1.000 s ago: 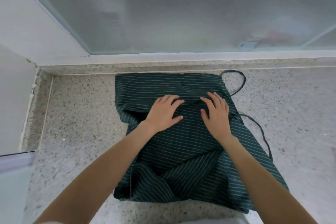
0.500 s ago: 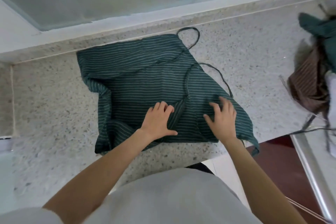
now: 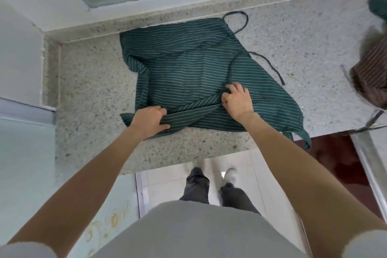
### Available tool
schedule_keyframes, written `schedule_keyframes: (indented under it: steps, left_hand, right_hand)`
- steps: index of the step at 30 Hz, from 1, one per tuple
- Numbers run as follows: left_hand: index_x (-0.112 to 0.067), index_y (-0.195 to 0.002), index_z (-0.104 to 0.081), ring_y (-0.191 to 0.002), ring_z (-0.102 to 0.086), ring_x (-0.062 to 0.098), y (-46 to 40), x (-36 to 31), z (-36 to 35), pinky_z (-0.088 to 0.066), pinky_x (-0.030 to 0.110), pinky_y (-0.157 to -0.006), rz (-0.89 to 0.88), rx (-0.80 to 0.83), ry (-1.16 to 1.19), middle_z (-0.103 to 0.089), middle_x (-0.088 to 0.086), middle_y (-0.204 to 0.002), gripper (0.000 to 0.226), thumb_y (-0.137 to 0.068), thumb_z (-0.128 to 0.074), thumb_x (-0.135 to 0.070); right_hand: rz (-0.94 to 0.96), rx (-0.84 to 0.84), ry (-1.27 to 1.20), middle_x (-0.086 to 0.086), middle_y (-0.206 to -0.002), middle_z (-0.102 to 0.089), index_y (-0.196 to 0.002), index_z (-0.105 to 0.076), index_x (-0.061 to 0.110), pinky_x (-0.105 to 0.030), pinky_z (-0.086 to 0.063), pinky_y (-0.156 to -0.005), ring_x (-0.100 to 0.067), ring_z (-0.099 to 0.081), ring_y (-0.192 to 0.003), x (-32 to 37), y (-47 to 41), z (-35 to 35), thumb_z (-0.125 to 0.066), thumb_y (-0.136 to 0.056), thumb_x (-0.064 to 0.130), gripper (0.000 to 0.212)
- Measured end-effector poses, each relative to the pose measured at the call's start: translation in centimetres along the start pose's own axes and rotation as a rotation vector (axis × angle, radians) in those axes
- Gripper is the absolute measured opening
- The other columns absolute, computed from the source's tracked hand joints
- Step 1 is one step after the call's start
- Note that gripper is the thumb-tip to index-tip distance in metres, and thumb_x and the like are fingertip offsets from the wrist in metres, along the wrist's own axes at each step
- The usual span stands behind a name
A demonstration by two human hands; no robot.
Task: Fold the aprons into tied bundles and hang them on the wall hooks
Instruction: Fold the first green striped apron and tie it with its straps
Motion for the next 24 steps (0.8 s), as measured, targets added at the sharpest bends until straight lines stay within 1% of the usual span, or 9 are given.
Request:
schedule_keyframes:
  steps: [3,5,7,9,10,14,17,20,24]
  left_hand:
    - [-0.013,-0.112,-0.050,-0.076,-0.063,0.027,2.9,0.4,0.8,-0.037,0.029,-0.053,0.082,-0.146,-0.026,-0.065,0.009,-0.086,0.036,-0.096,-0.041,-0.044]
    - [-0.011,-0.106,-0.053,-0.056,-0.059,0.027,5.3,0.2,1.4,-0.027,0.025,-0.044,0.133,-0.298,0.044,-0.063,0.009,-0.067,0.034,-0.097,-0.040,-0.040]
    - [-0.011,-0.096,-0.059,-0.044,-0.056,0.023,8.2,-1.0,1.8,-0.027,0.020,-0.039,0.105,-0.481,0.098,-0.063,0.005,-0.059,0.037,-0.096,-0.039,-0.042]
    - [-0.013,-0.090,-0.063,-0.046,-0.058,0.019,11.3,-2.5,1.7,-0.032,0.020,-0.037,0.035,-0.642,0.099,-0.064,0.000,-0.064,0.040,-0.093,-0.037,-0.042]
    - [-0.014,-0.089,-0.065,-0.052,-0.060,0.017,12.6,-3.2,1.3,-0.034,0.021,-0.038,-0.006,-0.691,0.088,-0.064,-0.002,-0.068,0.040,-0.094,-0.037,-0.043]
    - [-0.018,-0.091,-0.069,-0.075,-0.059,0.013,17.5,-6.3,-2.3,-0.049,0.027,-0.047,-0.106,-0.716,0.169,-0.065,-0.002,-0.083,0.047,-0.099,-0.030,-0.043]
    - [-0.021,-0.092,-0.071,-0.080,-0.057,0.009,19.7,-8.6,-5.8,-0.053,0.027,-0.051,-0.128,-0.626,0.228,-0.064,-0.004,-0.088,0.044,-0.097,-0.034,-0.045]
    - [-0.029,-0.103,-0.067,-0.090,-0.058,0.012,20.4,-10.2,-9.5,-0.056,0.034,-0.059,-0.098,-0.405,0.223,-0.063,-0.007,-0.100,0.021,-0.084,-0.064,-0.037]
    - [-0.035,-0.125,-0.054,-0.124,-0.042,0.011,19.6,-12.1,-11.4,-0.046,0.034,-0.093,0.026,-0.106,0.254,-0.050,-0.010,-0.132,0.047,-0.083,-0.057,-0.056]
  right_hand:
    - [0.084,-0.272,-0.139,-0.011,-0.117,-0.062,-0.098,-0.060,0.009,-0.043,-0.022,-0.109,-0.026,-0.040,-0.131,-0.2,2.2,2.1,-0.048,-0.094,0.019,0.016]
    - [0.129,-0.449,-0.210,-0.013,-0.092,-0.066,-0.093,-0.055,0.006,-0.044,-0.026,-0.110,-0.028,-0.059,-0.103,-0.3,4.7,4.1,-0.046,-0.094,0.016,0.013]
    - [0.202,-0.474,-0.282,-0.007,-0.064,-0.057,-0.095,-0.051,0.006,-0.044,-0.048,-0.085,-0.028,-0.057,-0.064,-0.2,7.7,5.7,-0.044,-0.097,0.017,0.013]
    - [0.304,-0.465,-0.273,-0.001,-0.054,-0.047,-0.098,-0.053,0.007,-0.033,-0.044,-0.048,-0.027,-0.050,-0.045,-0.1,11.0,6.6,-0.048,-0.097,0.019,0.013]
    - [0.361,-0.478,-0.264,0.000,-0.053,-0.047,-0.098,-0.055,0.008,-0.029,-0.039,-0.043,-0.026,-0.050,-0.042,-0.1,12.7,6.8,-0.052,-0.096,0.018,0.011]
    - [0.512,-0.444,-0.293,0.003,-0.074,-0.067,-0.095,-0.061,0.015,-0.029,-0.045,-0.044,-0.020,-0.062,-0.056,-1.1,18.9,4.6,-0.059,-0.092,0.019,0.006]
    - [0.561,-0.320,-0.284,0.003,-0.081,-0.065,-0.092,-0.062,0.019,-0.032,-0.049,-0.053,-0.021,-0.062,-0.068,-1.7,21.5,0.7,-0.061,-0.090,0.021,0.003]
    - [0.579,-0.170,-0.241,0.005,-0.081,-0.060,-0.088,-0.062,0.021,-0.034,-0.049,-0.061,-0.021,-0.058,-0.077,-2.1,23.3,-3.8,-0.065,-0.086,0.021,0.003]
    - [0.550,-0.008,-0.306,0.002,-0.103,-0.063,-0.103,-0.068,0.019,-0.035,-0.046,-0.086,-0.021,-0.053,-0.098,-2.4,24.2,-6.9,-0.064,-0.088,0.030,0.019]
Point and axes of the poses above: each hand's wrist, its own y-axis away from the middle knuckle, its own z-axis out of the back of the hand, x = y × z, the point moved 7 cm from there along -y, towards the middle knuckle
